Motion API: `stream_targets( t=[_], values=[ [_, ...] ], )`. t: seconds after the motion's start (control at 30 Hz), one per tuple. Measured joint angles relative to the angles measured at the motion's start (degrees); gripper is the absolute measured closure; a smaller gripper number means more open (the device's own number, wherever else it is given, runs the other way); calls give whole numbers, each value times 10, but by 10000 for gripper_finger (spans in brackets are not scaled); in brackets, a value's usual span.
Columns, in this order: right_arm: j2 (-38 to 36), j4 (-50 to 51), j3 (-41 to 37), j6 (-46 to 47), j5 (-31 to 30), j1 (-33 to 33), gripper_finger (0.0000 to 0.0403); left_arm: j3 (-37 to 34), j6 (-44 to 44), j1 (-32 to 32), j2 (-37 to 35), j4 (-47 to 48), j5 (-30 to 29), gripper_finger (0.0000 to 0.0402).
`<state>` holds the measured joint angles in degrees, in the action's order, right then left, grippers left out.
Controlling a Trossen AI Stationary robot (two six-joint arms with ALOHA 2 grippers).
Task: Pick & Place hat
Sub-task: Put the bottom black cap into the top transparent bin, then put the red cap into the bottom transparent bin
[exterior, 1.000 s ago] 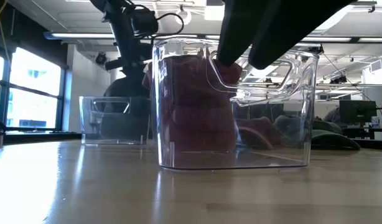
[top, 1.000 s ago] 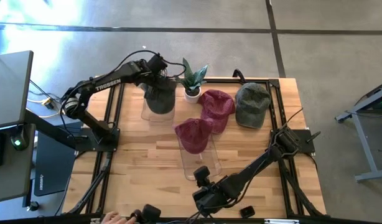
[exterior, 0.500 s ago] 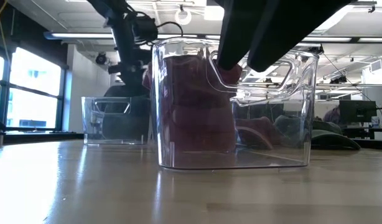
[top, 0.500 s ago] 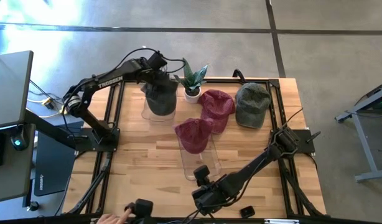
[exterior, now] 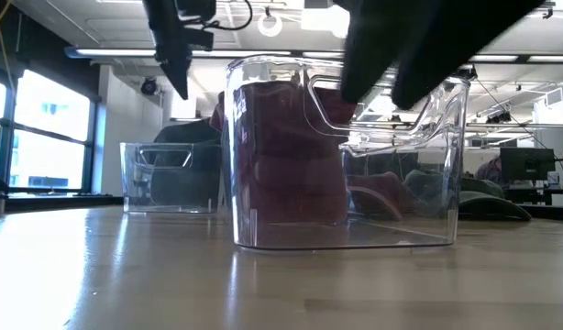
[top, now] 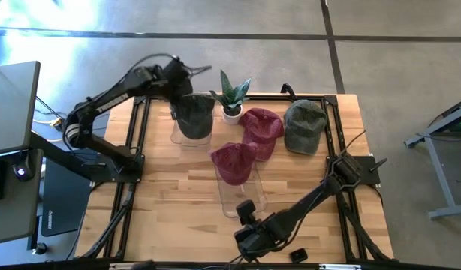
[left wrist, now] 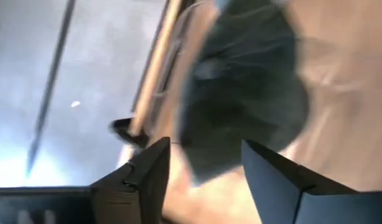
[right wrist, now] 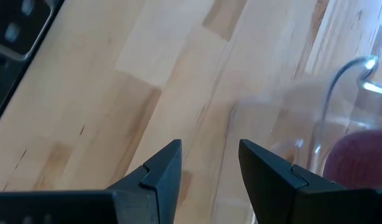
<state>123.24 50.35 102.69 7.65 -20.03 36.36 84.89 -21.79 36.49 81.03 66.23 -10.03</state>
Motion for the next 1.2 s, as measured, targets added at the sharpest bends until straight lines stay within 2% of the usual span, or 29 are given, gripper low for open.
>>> stream_targets(
  t=[0.13,0.2,0.3,0.4,0.5,0.57,0.63,0.73,0.87,1.0,1.07,1.2],
  values=[
    [0,37,0,40,-32,16,247,-63,45,-43,-37,-3,-17,256],
    [0,62,0,66,-55,24,247,-99,71,-49,-36,-4,-44,278],
    [0,86,0,92,-87,35,247,-162,110,-31,-33,-38,-129,311],
    [0,91,0,101,-112,44,247,-225,127,-3,-32,-138,-190,345],
    [0,92,0,101,-119,51,247,-284,89,13,-31,-257,-168,377],
    [0,92,0,103,-120,52,247,-315,50,14,-31,-337,-113,394],
    [0,91,0,103,-120,52,247,-337,25,14,-31,-377,-80,398],
    [0,92,0,103,-129,50,247,-343,0,14,-31,-418,-76,393],
    [0,92,0,102,-139,45,247,-339,2,9,-35,-415,-138,392],
    [0,92,0,97,-165,45,247,-334,38,-12,-78,-391,-230,392],
    [0,92,0,89,-179,45,247,-334,56,-33,-111,-362,-249,392],
    [-10,119,0,101,-179,45,247,-334,129,-111,-184,-292,-249,392]
  ],
)
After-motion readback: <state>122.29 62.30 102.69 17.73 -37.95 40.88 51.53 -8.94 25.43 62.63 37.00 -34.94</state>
